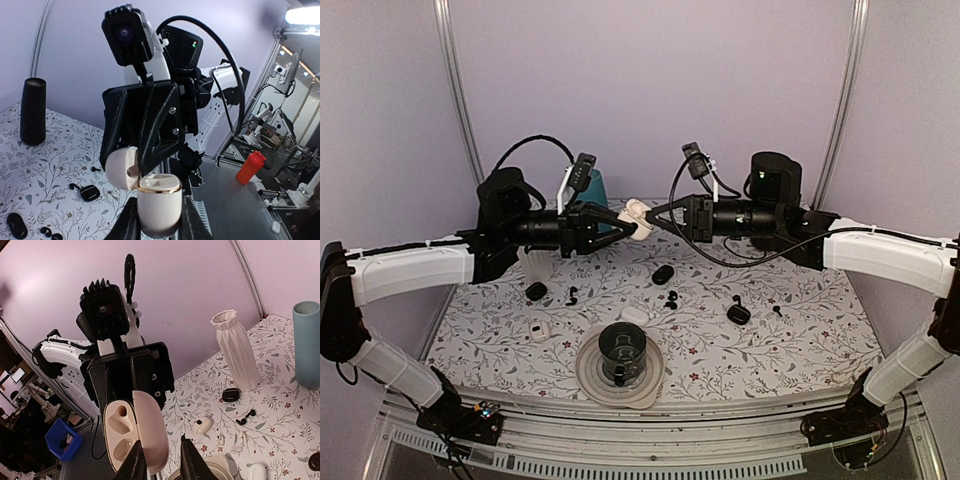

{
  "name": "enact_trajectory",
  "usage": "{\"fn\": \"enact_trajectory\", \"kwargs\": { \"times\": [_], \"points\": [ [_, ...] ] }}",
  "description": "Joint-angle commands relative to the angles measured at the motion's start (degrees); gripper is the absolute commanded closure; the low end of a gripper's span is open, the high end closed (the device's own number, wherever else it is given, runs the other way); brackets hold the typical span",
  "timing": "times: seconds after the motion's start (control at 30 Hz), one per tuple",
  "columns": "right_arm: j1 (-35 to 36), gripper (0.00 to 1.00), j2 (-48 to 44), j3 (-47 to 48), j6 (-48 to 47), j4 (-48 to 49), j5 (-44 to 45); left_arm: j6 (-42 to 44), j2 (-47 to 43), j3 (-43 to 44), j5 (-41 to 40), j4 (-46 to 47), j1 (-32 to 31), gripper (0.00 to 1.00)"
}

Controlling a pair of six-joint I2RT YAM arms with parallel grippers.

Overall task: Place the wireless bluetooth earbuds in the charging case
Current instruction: Pass from the left arm to the right

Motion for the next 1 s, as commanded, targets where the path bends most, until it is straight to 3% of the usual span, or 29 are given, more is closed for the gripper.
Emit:
{"fn": "enact_trajectory", "kwargs": {
  "times": [0.0, 0.13, 0.33, 0.47, 0.67, 0.97],
  "points": [
    [-0.07, 0.82, 0.58, 1.64, 1.33, 1.84, -1.86, 0.47, 0.89, 1.83, 0.59, 0.93, -0.26, 1.00],
    [-0.06, 0.91, 0.30, 1.66, 0.93, 1.56, -1.59, 0.59, 1.19, 2.01, 0.46, 0.75, -0.26, 1.00],
    [-0.11, 0.95, -0.97, 3.56, -2.52, -1.64, 0.41, 2.00, 1.06, 1.93, -0.11, -1.10, -0.26, 0.59],
    [-0.12, 0.96, -2.39, 4.97, -8.57, -6.71, 2.61, 5.40, -0.02, 2.13, -0.33, -4.68, -0.18, 0.46],
    [0.96, 0.96, -1.86, 9.71, -19.36, -17.92, 6.60, 13.43, -2.11, 3.00, -1.58, -12.07, -0.25, 0.43],
    [4.12, 0.96, 0.26, 14.32, -29.72, -25.31, 11.86, 22.78, -7.11, -1.38, -5.23, -10.74, -0.75, 0.45]
  ]
}}
